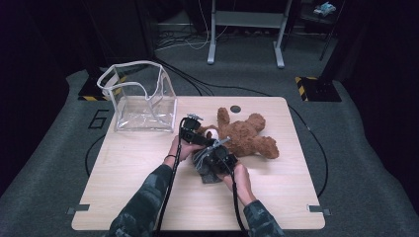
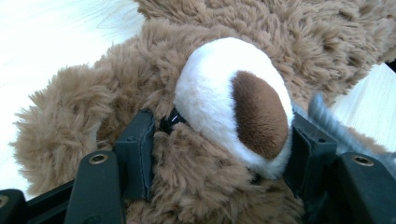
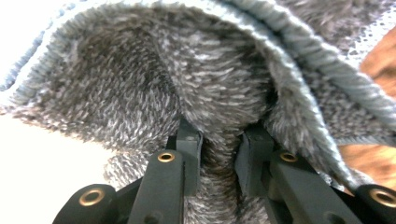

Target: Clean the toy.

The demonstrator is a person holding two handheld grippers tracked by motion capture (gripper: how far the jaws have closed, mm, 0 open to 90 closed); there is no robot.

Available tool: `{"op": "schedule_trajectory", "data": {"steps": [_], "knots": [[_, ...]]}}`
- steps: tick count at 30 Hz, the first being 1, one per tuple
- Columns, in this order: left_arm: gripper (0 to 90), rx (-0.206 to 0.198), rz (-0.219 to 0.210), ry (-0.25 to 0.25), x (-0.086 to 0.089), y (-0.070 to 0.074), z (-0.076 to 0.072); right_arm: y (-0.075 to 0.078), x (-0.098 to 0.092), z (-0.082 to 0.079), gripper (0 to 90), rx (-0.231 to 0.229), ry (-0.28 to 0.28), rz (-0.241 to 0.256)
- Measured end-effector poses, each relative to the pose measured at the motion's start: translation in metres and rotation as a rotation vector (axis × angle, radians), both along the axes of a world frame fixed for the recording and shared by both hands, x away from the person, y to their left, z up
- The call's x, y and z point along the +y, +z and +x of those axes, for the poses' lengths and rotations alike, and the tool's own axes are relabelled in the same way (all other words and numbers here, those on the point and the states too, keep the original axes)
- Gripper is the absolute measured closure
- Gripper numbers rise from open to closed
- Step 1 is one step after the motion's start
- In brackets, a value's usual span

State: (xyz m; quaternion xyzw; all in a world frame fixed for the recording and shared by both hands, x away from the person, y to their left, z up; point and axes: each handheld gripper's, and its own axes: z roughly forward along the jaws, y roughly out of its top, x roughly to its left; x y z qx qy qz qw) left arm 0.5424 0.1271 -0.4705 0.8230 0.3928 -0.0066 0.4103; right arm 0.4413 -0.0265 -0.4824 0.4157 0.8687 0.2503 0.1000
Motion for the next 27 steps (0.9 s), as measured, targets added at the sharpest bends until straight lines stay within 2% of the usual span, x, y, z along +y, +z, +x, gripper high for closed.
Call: {"op": "schedule_trajectory", "data": {"steps": [4, 6, 9, 13, 16, 18, 20, 23, 25, 27], "knots": [[37.0, 0.001, -0.003, 0.000, 0.000, 0.000, 0.000, 0.004, -0.005, -0.003, 73.3, 0.001, 0.000, 0.022], [37.0, 0.002, 0.000, -0.001, 0.000, 0.000, 0.000, 0.012, -0.008, -0.005, 73.2, -0.022, -0.017, 0.044], [37.0, 0.001, -0.001, 0.003, 0.000, 0.000, 0.000, 0.022, -0.010, -0.005, 72.8, -0.056, -0.012, 0.054], [37.0, 0.006, 0.003, 0.006, 0.000, 0.001, 0.000, 0.019, -0.004, -0.001, 72.6, -0.079, -0.018, 0.055], [37.0, 0.000, 0.008, 0.000, 0.000, 0.001, 0.000, 0.010, 0.001, 0.003, 72.9, -0.062, -0.019, 0.063], [37.0, 0.000, 0.008, -0.002, 0.000, 0.001, 0.000, 0.002, 0.005, 0.003, 72.9, -0.017, 0.000, 0.061], [37.0, -0.001, 0.002, 0.000, 0.000, 0.000, 0.000, -0.002, 0.007, 0.001, 72.8, 0.007, 0.022, 0.044], [36.9, -0.007, -0.002, 0.004, 0.001, 0.000, 0.000, 0.003, -0.002, -0.003, 72.5, -0.002, 0.033, 0.050], [37.0, -0.006, 0.000, 0.001, 0.001, 0.000, 0.000, 0.010, -0.013, -0.007, 72.4, -0.016, 0.020, 0.069], [36.9, -0.009, -0.001, 0.002, 0.001, 0.000, 0.000, 0.020, -0.030, -0.010, 72.3, -0.038, -0.016, 0.088]]}}
